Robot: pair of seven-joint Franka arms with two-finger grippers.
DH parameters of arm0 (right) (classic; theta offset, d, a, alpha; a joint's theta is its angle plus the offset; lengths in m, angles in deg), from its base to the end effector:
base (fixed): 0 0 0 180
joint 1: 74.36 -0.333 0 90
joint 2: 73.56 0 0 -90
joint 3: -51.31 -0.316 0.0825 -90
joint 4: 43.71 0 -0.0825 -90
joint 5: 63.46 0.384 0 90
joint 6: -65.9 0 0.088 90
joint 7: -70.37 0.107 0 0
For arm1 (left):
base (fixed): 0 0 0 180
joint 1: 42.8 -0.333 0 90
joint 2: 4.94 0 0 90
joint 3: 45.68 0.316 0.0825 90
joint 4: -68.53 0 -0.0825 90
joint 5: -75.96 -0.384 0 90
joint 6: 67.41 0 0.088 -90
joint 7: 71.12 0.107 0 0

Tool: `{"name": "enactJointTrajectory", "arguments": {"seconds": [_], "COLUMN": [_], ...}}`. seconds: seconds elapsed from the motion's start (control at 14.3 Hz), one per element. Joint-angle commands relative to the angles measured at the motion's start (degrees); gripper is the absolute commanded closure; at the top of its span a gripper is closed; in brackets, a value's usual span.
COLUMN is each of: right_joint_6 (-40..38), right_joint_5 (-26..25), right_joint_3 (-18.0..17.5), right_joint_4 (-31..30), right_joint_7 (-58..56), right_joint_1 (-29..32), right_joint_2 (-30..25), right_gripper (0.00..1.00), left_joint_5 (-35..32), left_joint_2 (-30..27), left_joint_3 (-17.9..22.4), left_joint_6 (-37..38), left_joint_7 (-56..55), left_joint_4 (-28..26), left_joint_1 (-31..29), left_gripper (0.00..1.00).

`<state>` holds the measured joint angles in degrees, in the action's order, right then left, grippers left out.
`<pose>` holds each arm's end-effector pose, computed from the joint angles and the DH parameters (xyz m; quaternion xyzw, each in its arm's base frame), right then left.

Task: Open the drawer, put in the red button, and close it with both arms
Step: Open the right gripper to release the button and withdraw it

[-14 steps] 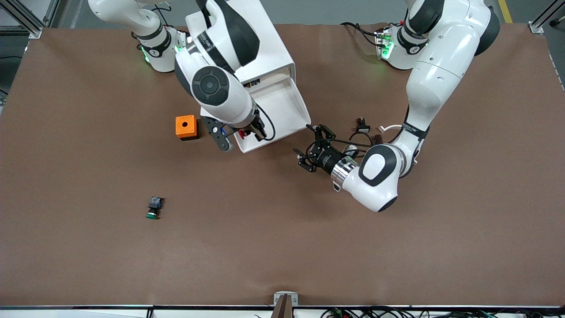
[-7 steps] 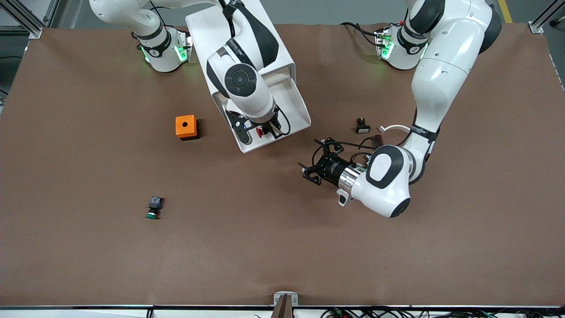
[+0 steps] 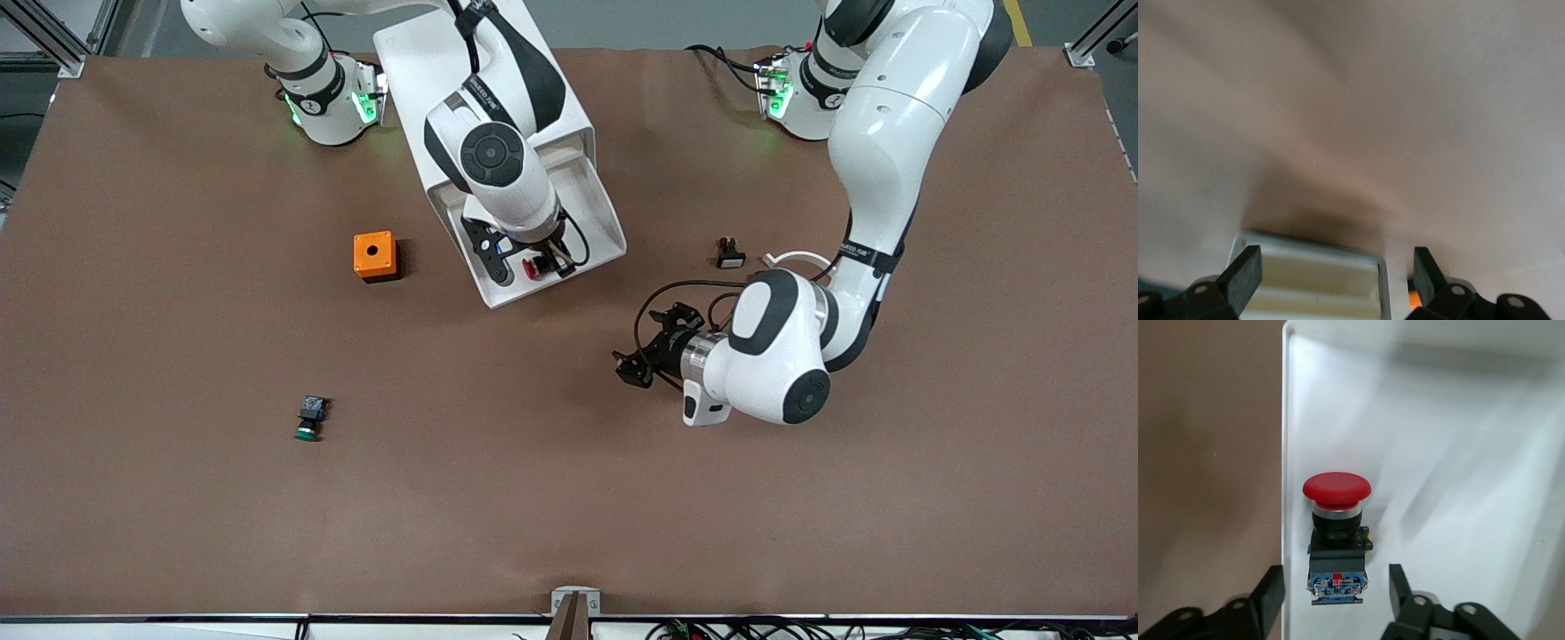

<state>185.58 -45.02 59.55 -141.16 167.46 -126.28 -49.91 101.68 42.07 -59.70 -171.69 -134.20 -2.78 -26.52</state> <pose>0.4602 0.4738 0.3563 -0.8516 0.5125 0.1064 0.0287 0.6353 -0.3601 0.2789 0.8749 0.3667 -0.2901 0.1261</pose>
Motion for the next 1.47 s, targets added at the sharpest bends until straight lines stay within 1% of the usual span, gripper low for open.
{"name": "enactJointTrajectory", "arguments": {"seconds": [0.0, 0.07, 0.28, 0.56, 0.63, 0.77, 0.84, 0.91, 1.19, 1.4], "right_joint_6": [-1.54, -3.2, -12.16, -15.78, -17.09, -19.38, -20.52, -21.49, -25.62, -27.12], "right_joint_5": [0.55, 0.37, 0.46, -0.24, -1.81, -8.65, -10.86, -11.49, -11.93, -14.3], "right_joint_3": [0.81, 1.25, 1.34, 1.78, 1.96, 2.13, 2.22, 2.14, 2.22, 2.13], "right_joint_4": [-1.96, -0.82, 2.87, 3.14, 3.23, 3.32, 3.41, 3.32, 3.23, 2.88], "right_joint_7": [-0.93, -2.68, -12.94, -30.42, -35.43, -45.8, -49.68, -54.24, -69.02, -78.96], "right_joint_1": [0.67, 2.77, 10.15, 18.59, 20.26, 22.91, 24.48, 26.85, 34.24, 38.37], "right_joint_2": [-3.68, -4.39, -6.32, -9.14, -9.66, -10.89, -11.51, -12.38, -15.29, -17.66], "right_gripper": [0.0, 0.0, 0.0, 0.0, 0.0, 0.0, 0.0, 0.0, 0.0, 0.0], "left_joint_5": [-6.1, -7.08, -12.69, -18.5, -20.43, -22.55, -24.21, -25.53, -26.68, -28.0], "left_joint_2": [-2.18, -2.45, -3.68, -3.68, -3.68, -3.68, -4.03, -4.64, -6.57, -6.93], "left_joint_3": [0.05, -0.04, -0.04, 0.05, -0.04, 0.05, 0.05, 0.22, 0.49, 0.49], "left_joint_6": [-3.55, -4.08, -6.27, -9.26, -9.97, -10.06, -10.06, -10.06, -10.06, -10.06], "left_joint_7": [1.03, 1.03, 1.03, 0.42, -0.02, -0.11, -0.29, -1.51, -3.53, -5.82], "left_joint_4": [-0.85, -0.85, -0.93, -1.02, -1.19, -1.28, -1.28, -1.55, -4.44, -5.68], "left_joint_1": [1.29, 1.47, 3.14, 5.78, 6.39, 7.36, 8.58, 10.51, 14.3, 16.76], "left_gripper": [0.0, 0.0, 0.0, 0.0, 0.0, 0.0, 0.0, 0.0, 0.0, 0.0]}}
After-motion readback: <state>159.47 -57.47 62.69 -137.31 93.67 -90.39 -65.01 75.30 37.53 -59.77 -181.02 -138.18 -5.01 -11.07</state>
